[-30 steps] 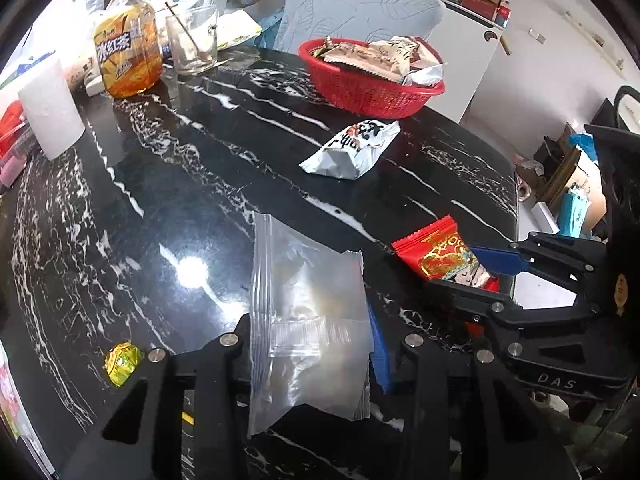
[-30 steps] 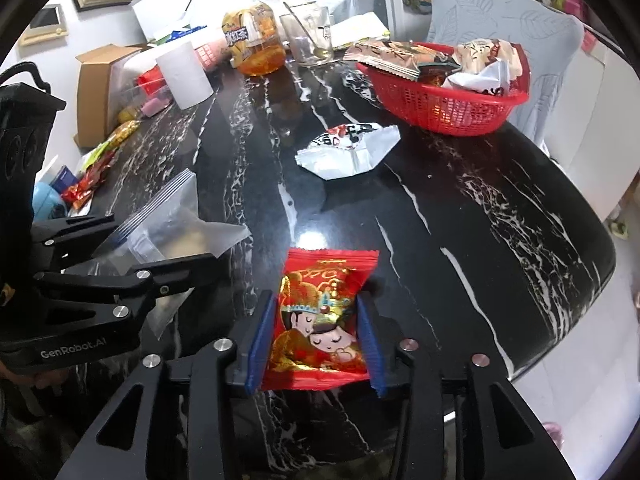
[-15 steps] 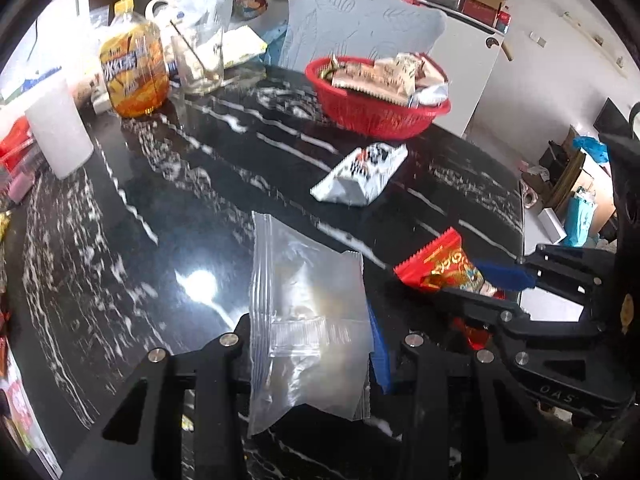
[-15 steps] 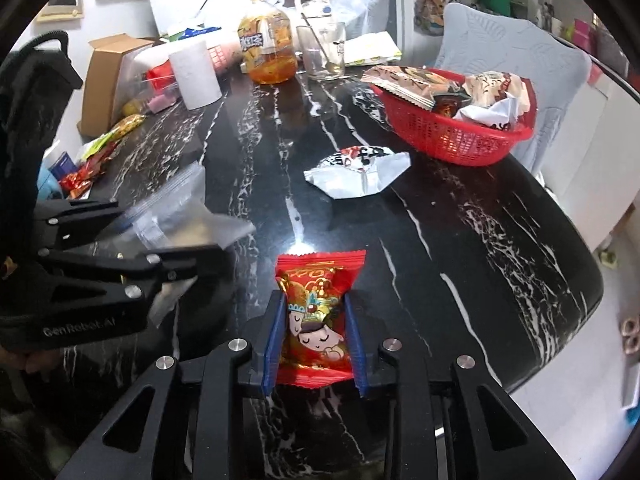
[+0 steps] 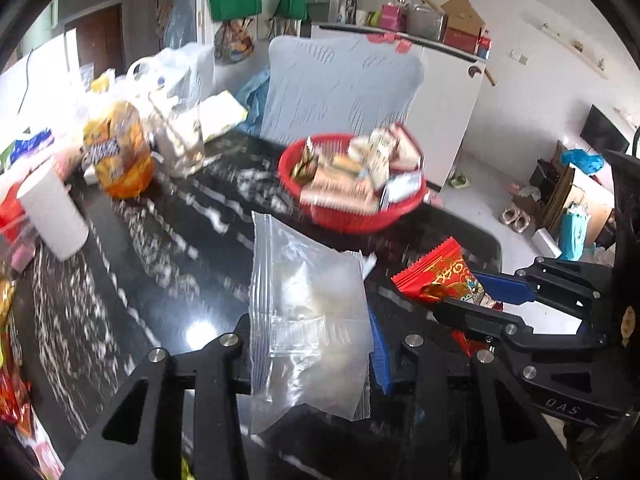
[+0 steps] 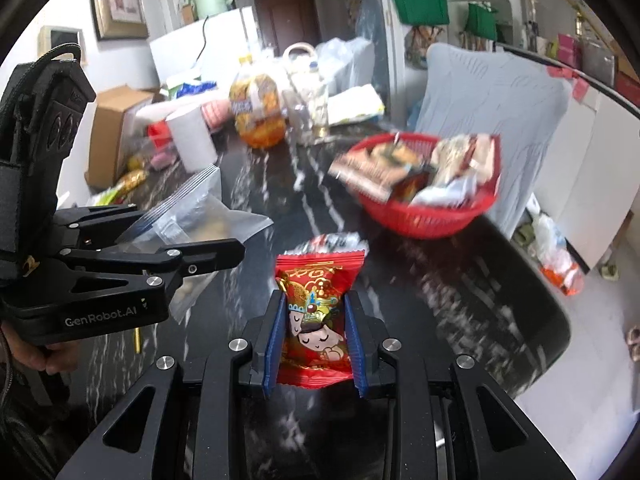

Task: Organize snacks
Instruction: 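Lift both held packets off the table and carry them toward the red basket, then lower the red packet and clear bag over the red basket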

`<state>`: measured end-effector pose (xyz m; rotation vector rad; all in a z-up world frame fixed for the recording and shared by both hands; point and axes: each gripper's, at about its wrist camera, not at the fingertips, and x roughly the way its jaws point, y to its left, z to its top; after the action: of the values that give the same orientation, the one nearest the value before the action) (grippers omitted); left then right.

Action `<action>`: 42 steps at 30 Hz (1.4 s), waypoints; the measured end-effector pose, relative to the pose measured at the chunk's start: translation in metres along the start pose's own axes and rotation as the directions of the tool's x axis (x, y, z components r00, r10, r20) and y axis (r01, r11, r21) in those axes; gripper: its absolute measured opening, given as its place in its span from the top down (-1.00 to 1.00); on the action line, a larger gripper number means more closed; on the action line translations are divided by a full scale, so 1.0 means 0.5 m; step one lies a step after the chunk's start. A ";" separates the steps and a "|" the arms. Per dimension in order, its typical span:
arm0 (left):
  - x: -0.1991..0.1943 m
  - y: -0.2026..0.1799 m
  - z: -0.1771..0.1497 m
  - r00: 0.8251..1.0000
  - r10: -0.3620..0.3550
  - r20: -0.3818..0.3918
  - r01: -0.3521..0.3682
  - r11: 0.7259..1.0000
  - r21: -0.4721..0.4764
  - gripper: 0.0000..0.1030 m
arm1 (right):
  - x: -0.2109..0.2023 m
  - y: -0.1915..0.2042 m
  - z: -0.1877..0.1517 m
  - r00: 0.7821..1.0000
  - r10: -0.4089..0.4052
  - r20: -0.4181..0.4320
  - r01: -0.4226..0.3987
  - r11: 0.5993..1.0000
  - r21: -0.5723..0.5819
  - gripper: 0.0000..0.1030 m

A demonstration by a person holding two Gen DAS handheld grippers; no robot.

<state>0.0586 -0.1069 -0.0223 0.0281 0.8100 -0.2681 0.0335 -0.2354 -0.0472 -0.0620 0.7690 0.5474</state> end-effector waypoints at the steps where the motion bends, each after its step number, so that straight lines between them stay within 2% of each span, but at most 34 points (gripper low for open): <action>1: 0.003 -0.002 0.010 1.000 0.006 0.008 -0.006 1.000 0.006 0.23 | -0.004 -0.004 0.006 1.000 -0.004 0.009 0.004 1.000 -0.001 0.45; 12: 0.052 -0.032 0.120 0.998 -0.028 0.049 0.025 0.998 0.062 0.23 | -0.027 -0.087 0.093 0.993 -0.074 0.094 0.074 0.997 0.003 0.45; 25: 0.173 -0.047 0.246 0.996 -0.064 0.058 0.059 0.994 0.091 0.23 | 0.019 -0.179 0.167 0.989 -0.115 0.098 0.113 0.993 0.025 0.45; 33: 0.258 -0.048 0.301 0.997 -0.071 0.014 0.069 0.992 0.106 0.23 | 0.053 -0.227 0.202 0.987 -0.125 0.097 0.121 0.992 0.044 0.45; 42: 0.334 -0.049 0.326 0.996 -0.076 -0.054 0.082 0.990 0.112 0.23 | 0.081 -0.257 0.226 0.989 -0.125 0.084 0.122 0.991 0.048 0.45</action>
<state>0.2783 -0.1888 -0.0279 0.1102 0.8454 -0.3898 0.1931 -0.2998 -0.0113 -0.0453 0.6865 0.4130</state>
